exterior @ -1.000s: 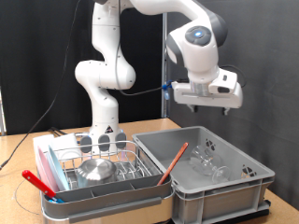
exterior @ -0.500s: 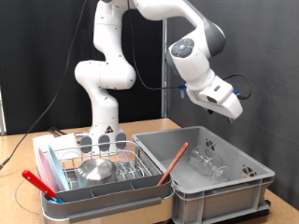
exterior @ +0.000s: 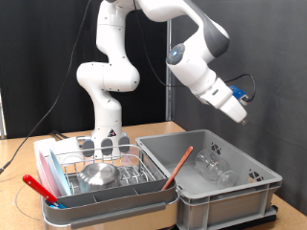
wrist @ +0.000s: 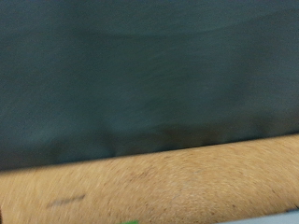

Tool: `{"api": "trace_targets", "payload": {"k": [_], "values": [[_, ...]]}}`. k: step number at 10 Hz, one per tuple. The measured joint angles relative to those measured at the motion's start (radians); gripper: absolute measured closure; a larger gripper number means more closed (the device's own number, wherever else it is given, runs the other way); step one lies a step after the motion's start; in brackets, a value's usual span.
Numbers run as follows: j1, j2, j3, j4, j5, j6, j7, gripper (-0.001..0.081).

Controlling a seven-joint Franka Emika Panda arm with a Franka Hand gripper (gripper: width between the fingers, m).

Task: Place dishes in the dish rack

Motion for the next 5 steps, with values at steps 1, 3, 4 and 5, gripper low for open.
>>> {"api": "trace_targets", "payload": {"k": [1,3,4,5], "values": [[0.001,-0.021,0.002,-0.012,0.035,0.030,0.090,0.0001],[-0.001,-0.084,-0.013,-0.050,0.008,0.044,0.310,0.0001],[-0.001,-0.167,-0.020,-0.083,-0.033,0.015,0.429,0.0001],[0.000,-0.160,-0.019,-0.081,0.002,0.015,0.385,0.0001]]}}
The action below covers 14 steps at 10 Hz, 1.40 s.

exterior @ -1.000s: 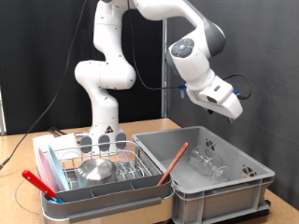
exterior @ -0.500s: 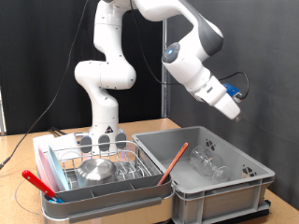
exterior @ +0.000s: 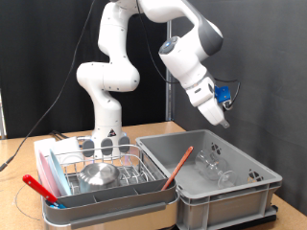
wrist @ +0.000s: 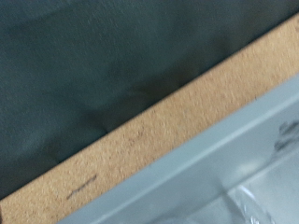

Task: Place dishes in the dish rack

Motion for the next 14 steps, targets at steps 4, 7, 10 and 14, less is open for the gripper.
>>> {"api": "trace_targets", "payload": {"k": [4,7,10,14], "values": [[0.005,-0.004,0.029,-0.008,0.331,0.200,0.161,0.0001],[0.004,-0.047,0.002,-0.033,0.250,0.164,0.419,0.0001],[0.001,-0.046,0.027,-0.025,0.266,0.254,0.707,0.0001],[-0.058,-0.051,0.058,-0.022,0.009,0.306,1.185,0.0001]]}}
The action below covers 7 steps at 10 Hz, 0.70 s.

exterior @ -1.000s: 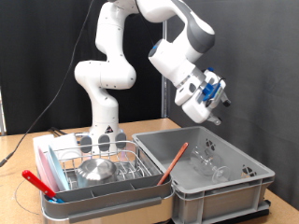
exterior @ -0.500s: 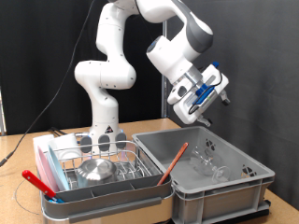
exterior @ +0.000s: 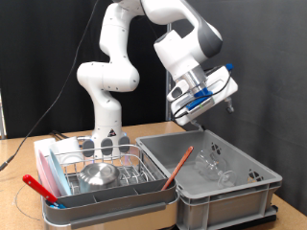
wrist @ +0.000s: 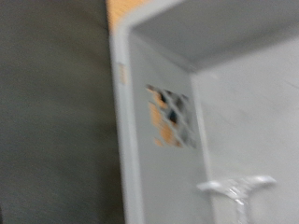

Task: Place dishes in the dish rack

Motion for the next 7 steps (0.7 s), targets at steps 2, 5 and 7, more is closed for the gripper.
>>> {"api": "trace_targets", "payload": {"k": [2,5,7], "values": [[-0.043,0.000,-0.001,0.000,-0.153,-0.084,0.076,0.0001],[-0.034,0.012,-0.004,-0.007,-0.105,-0.073,-0.055,0.0001],[-0.060,0.015,-0.024,0.014,-0.256,-0.314,0.083,0.0001]]}}
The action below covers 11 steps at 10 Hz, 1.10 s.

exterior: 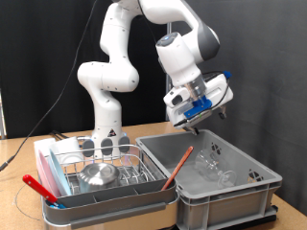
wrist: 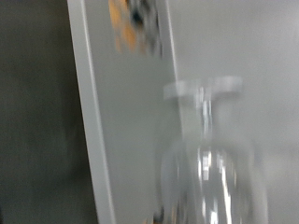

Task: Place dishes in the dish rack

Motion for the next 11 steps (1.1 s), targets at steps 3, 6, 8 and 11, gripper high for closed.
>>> {"api": "trace_targets", "payload": {"k": [3,6,8,11], "values": [[-0.068,0.063,0.017,0.052,-0.115,-0.115,0.080,0.0001],[-0.100,0.117,0.053,0.081,-0.145,-0.028,0.033,0.0001],[-0.100,0.127,0.053,0.086,-0.145,-0.028,0.009,0.0001],[-0.101,0.135,0.086,0.059,-0.142,0.024,-0.003,0.0001]]}}
